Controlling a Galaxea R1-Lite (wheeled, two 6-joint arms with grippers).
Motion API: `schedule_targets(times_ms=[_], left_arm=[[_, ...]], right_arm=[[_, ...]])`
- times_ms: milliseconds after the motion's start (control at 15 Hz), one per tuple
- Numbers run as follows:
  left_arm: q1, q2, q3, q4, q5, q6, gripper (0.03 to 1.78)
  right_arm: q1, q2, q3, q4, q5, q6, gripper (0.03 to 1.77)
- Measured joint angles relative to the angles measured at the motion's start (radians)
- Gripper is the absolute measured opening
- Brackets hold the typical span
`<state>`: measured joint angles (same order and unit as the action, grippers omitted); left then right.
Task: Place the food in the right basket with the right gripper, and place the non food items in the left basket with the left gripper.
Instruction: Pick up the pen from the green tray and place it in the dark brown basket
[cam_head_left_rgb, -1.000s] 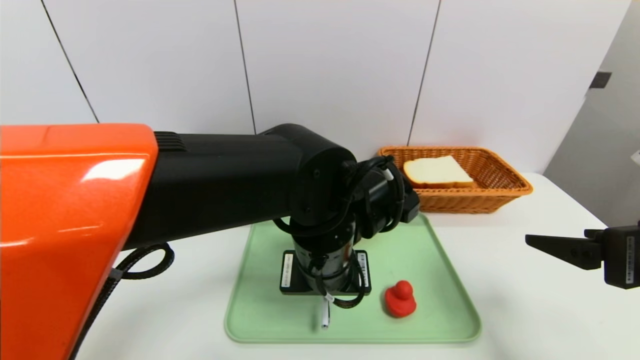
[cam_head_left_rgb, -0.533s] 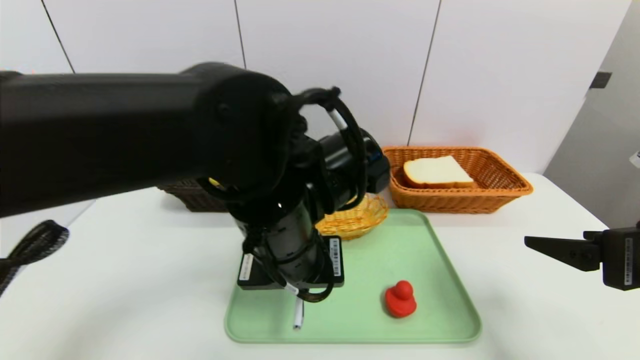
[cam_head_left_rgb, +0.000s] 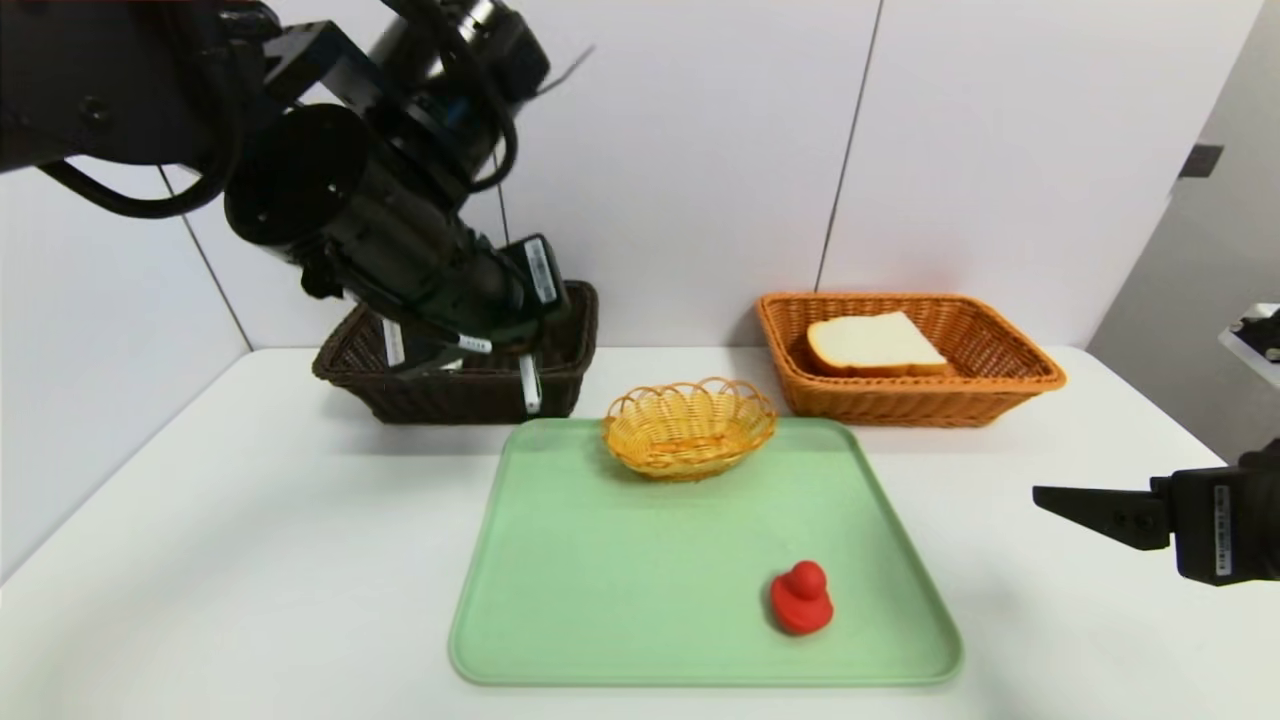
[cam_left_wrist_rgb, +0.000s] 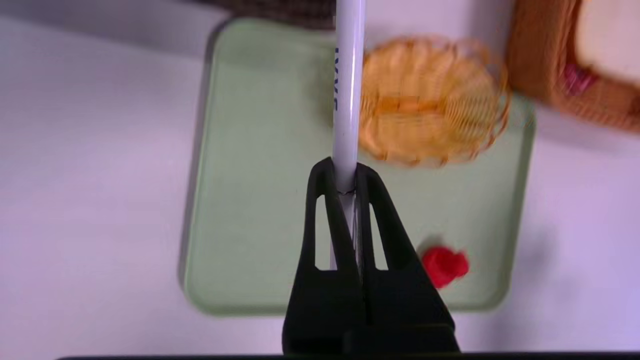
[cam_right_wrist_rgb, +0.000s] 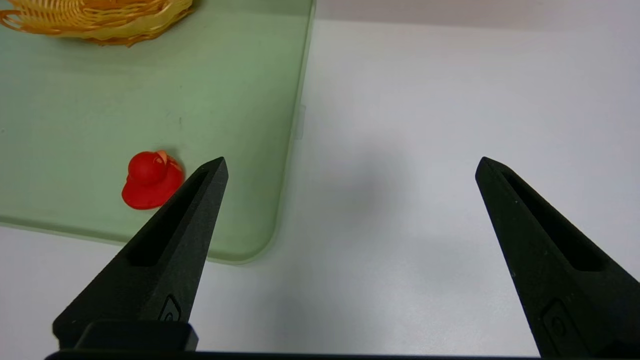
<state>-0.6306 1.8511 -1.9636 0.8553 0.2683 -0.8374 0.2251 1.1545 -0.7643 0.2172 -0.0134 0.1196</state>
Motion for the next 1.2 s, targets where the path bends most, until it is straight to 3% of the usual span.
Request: schedule_targets(times_ms=[533,733,1067,1200], left_arm=[[0.247,0.239,-0.014,-0.397,-0.006,-0.084,0.05],[0.291,0.324,-0.015,-0.454,-0.009,-0.105,0.05],[0.323,0.39,-0.016,-0.463,-0.049,-0.107,0.05],[0.325,0.406,-0.015,-0.463,-0.049,-0.105,0.42]], right_arm=[[-0.001,0.023,-0.017,-0.051,0.0,0.042,1.71],[-0.001,0.024,-0.018,-0.054,0.0,0.041,1.71],[-0.001,0.039,-0.017,-0.093,-0.002,0.043,1.71],[-0.001,0.043,-0.016,-0.094,-0.002,0.043,1.71]])
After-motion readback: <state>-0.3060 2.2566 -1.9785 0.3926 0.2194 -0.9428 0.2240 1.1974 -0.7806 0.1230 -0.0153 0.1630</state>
